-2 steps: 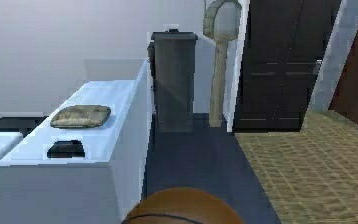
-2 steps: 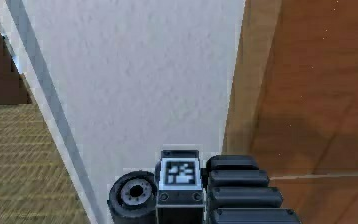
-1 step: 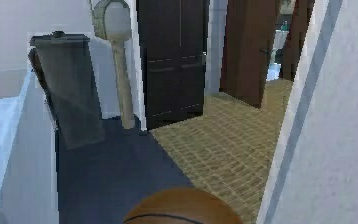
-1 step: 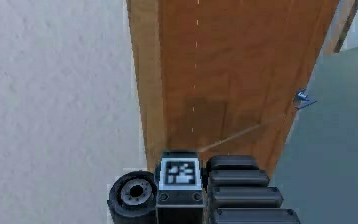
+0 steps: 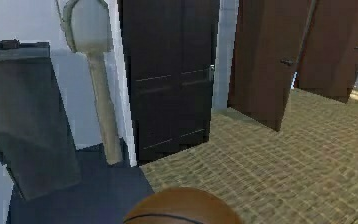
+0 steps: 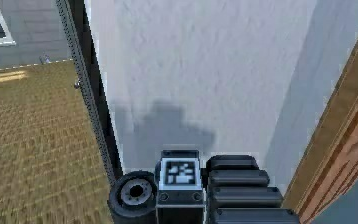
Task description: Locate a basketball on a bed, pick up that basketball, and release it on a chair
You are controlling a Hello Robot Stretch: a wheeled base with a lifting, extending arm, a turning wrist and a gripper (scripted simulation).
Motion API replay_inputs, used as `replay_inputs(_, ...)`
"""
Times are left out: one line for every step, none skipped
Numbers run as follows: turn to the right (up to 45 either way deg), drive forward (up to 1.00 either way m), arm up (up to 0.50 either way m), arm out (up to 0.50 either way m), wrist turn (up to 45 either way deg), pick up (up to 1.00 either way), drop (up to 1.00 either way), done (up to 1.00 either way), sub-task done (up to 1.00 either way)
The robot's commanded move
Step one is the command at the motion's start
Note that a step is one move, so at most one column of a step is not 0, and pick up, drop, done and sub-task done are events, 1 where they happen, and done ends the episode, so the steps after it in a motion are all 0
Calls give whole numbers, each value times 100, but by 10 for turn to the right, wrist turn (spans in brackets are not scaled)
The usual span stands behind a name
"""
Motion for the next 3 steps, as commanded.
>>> replay_inputs(270,0,0,0,0,0,0,0,0)
replay_inputs(0,100,0,0,0,0,0,0,0)
replay_inputs(150,0,0,0,0,0,0,0,0)
